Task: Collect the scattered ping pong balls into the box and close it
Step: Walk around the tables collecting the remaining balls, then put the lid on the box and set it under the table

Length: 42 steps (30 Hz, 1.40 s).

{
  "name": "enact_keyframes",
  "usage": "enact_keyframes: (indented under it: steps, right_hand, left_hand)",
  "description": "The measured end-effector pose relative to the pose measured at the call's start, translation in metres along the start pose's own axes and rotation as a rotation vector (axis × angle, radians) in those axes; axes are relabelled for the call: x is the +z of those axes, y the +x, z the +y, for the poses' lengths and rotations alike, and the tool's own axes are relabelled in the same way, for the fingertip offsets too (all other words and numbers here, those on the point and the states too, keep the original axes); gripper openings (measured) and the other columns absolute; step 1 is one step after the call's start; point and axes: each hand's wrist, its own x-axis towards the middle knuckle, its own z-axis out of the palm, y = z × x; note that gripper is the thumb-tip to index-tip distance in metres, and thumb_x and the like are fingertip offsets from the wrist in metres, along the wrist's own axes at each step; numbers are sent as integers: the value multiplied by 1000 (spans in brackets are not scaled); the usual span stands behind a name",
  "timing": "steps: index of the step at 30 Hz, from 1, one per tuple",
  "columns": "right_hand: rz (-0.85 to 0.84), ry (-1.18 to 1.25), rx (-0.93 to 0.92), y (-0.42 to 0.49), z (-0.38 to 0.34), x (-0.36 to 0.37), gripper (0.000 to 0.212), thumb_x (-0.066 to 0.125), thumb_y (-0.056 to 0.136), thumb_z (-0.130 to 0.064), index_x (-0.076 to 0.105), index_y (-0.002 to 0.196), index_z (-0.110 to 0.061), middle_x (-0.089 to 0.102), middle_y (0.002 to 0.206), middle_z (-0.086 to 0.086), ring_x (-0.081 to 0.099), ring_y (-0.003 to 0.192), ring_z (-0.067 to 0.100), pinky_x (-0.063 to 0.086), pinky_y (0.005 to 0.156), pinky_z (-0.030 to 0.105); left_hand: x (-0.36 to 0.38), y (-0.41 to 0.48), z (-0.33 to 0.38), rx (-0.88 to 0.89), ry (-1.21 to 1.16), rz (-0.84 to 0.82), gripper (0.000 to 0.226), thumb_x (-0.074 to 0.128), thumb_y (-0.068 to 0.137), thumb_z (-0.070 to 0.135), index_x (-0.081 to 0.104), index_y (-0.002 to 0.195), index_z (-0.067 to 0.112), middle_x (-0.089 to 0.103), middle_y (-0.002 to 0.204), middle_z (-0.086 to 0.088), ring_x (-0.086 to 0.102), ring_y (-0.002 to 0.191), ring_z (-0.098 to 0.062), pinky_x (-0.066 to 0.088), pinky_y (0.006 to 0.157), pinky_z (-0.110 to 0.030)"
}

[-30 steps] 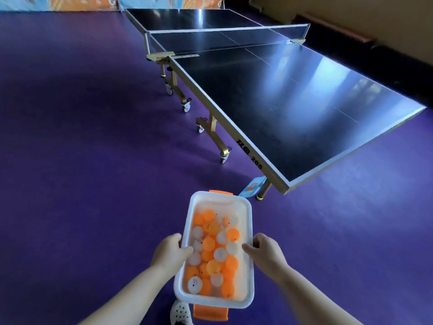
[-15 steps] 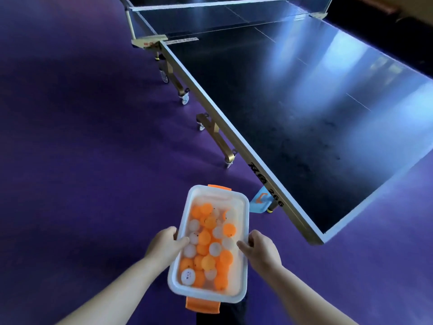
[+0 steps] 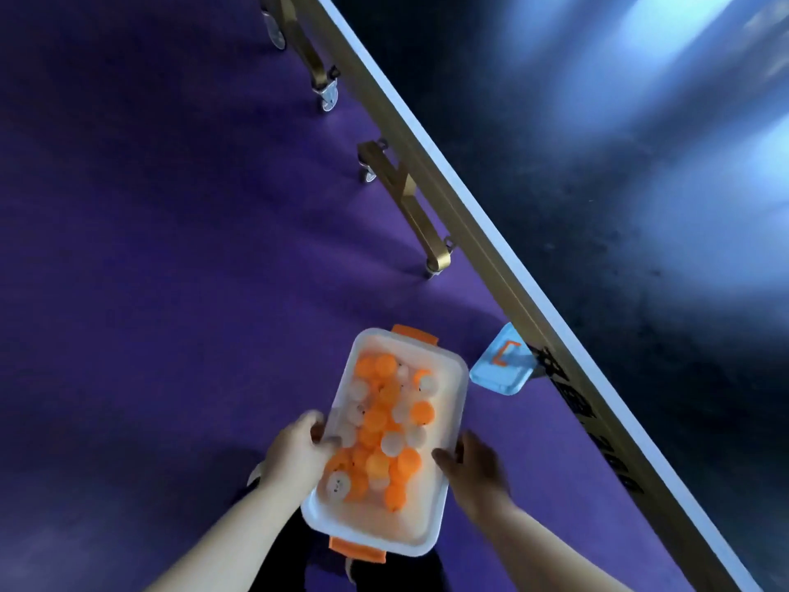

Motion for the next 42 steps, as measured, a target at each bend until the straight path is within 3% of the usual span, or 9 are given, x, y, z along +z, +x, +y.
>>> enact_keyframes:
  steps: [2,6,10,15,21,28,32,37,42]
  right_hand:
    - [22,-8,11,40,3,24,26,62,86,-41,50,86,-17,62,84,-2,62,85,24,46,68,34]
    - [89,38,39,126,14,76,29,65,84,-38,49,83,-14,60,80,2,61,83,29,42,62,34]
    - [127,57,36,213,32,131,29,64,86,-35,54,89,-8,60,81,4,58,79,28,41,63,34]
    - [210,27,22,299,64,175,30,61,88,-34,54,94,-6,59,83,5,54,76,26,38,61,31]
    - [297,118,5,363,105,192,25,65,86,-31,51,83,-11,63,84,6,58,79,26,43,65,34]
    - [431,252,-66,403,143,197,33,70,83,-30,42,66,-25,53,72,-2,49,69,18,43,62,36]
    - [427,278,-61,407,158,198,25,67,85,-32,49,74,-18,53,73,-3,49,70,15,38,59,30]
    - [412,353,-116,412,176,197,7,65,87,-24,59,89,-21,61,81,-6,60,81,20,48,70,30]
    - [854,216,-70,410,201,172,11,60,87,-13,69,95,-11,65,94,3,61,87,27,40,67,30]
  left_hand:
    - [14,46,-10,11,102,-58,13,61,86,25,61,99,23,68,97,-2,63,95,-27,42,68,-30]
    - [45,137,-40,107,173,-54,13,62,83,25,55,79,15,59,71,2,62,84,-26,34,60,-28]
    - [87,227,-75,167,229,-4,21,61,85,25,63,99,10,69,94,-7,63,93,-30,43,70,-31]
    - [150,308,-103,246,302,-3,11,53,88,21,46,82,13,66,91,-11,61,91,-33,40,67,-34]
    - [201,369,-94,321,360,-34,14,48,90,21,38,85,14,62,106,-10,59,102,-32,39,69,-31]
    - [243,414,-85,371,339,-78,17,51,88,23,42,74,19,57,89,-2,55,79,-23,37,60,-28]
    - [256,414,-81,347,334,-46,10,55,85,22,48,80,17,58,87,-3,56,78,-22,37,56,-28]
    - [262,412,-76,350,345,-3,10,55,88,23,50,91,15,55,84,0,54,73,-19,32,47,-26]
    - [268,419,-79,381,407,12,20,50,93,28,53,100,9,60,95,-5,57,80,-22,37,55,-29]
